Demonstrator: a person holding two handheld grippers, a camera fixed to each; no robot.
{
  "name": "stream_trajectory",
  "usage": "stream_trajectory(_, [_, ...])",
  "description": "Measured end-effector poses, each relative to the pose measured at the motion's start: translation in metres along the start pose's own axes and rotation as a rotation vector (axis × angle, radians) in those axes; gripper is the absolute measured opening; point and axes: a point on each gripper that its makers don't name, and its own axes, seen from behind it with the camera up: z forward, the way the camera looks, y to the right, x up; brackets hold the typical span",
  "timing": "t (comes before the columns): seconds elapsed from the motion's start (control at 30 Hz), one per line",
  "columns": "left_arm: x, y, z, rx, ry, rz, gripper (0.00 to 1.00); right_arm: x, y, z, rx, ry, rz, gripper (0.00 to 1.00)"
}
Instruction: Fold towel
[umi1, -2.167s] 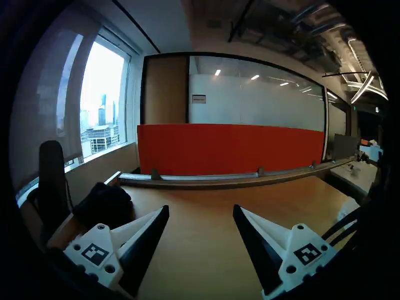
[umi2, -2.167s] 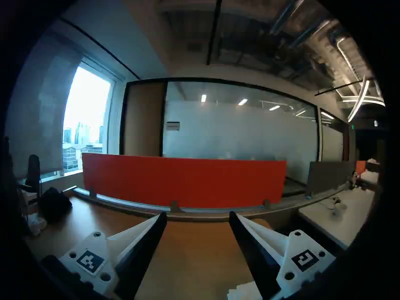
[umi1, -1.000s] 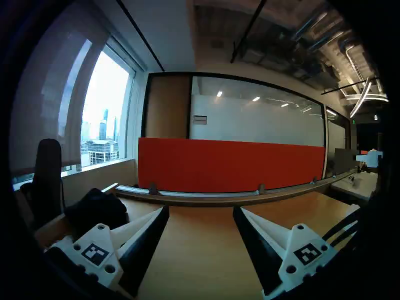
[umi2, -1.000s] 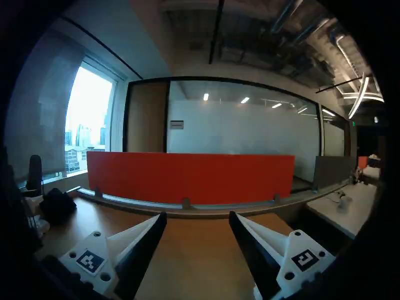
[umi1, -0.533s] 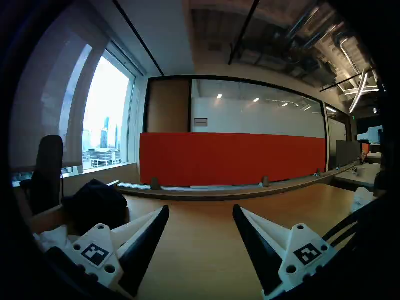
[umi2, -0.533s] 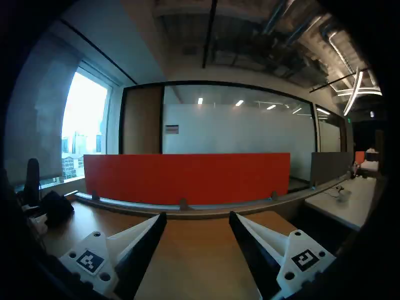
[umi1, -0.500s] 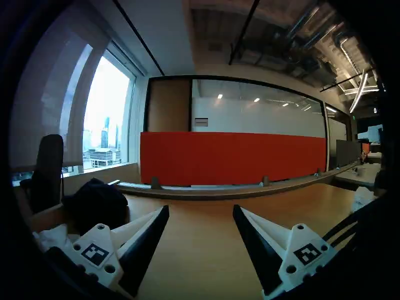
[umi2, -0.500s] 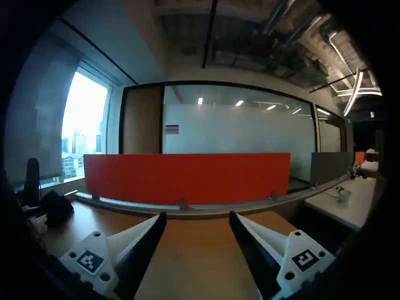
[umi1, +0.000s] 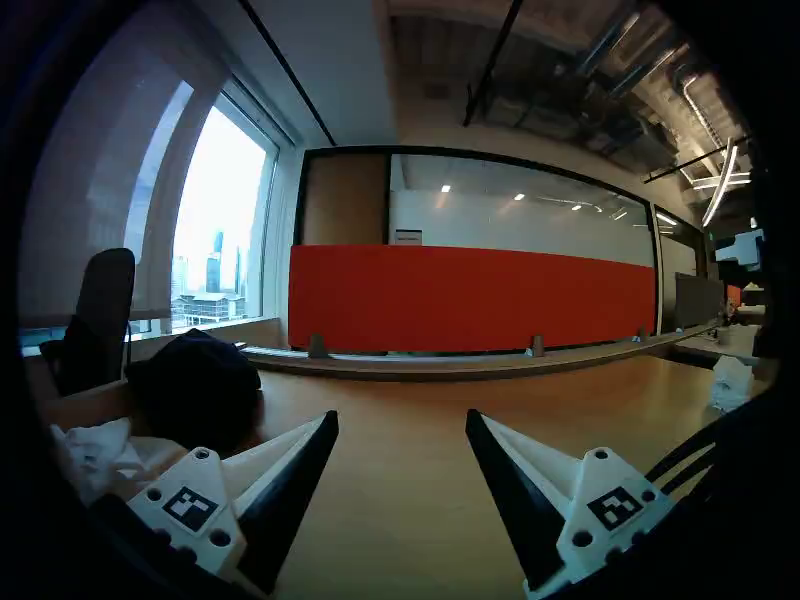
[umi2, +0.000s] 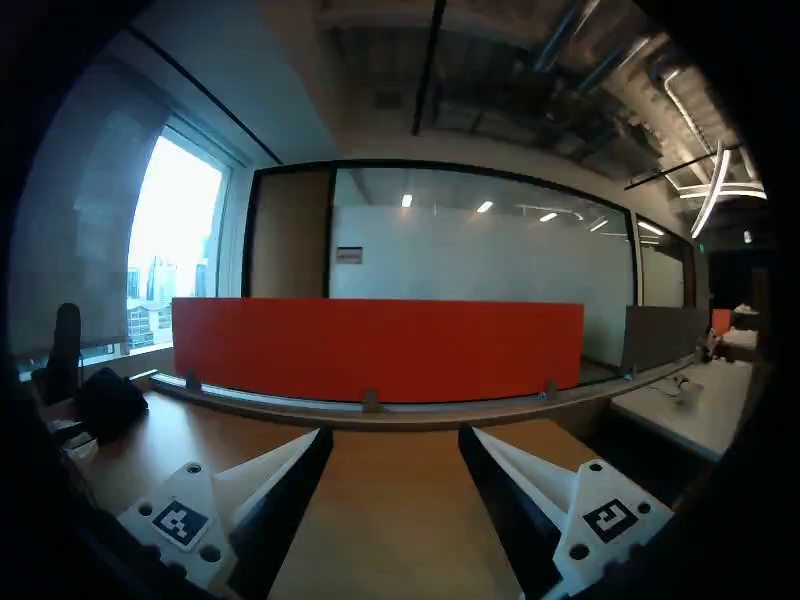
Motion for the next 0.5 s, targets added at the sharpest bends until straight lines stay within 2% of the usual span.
stream_trajectory(0.3, [-0.013,-0.009,-0.001,0.015,-0.002,-0.008,0.94,-0.004,-0.003,-0.001,0.002,-0.001,-0.005,0.97])
stream_trajectory(0.5, [-0.020,-0.008,0.001,0.020,-0.015,0.005,0.94,-0.004,-0.002,-0.002,0.004,0.001,-0.007,0.97])
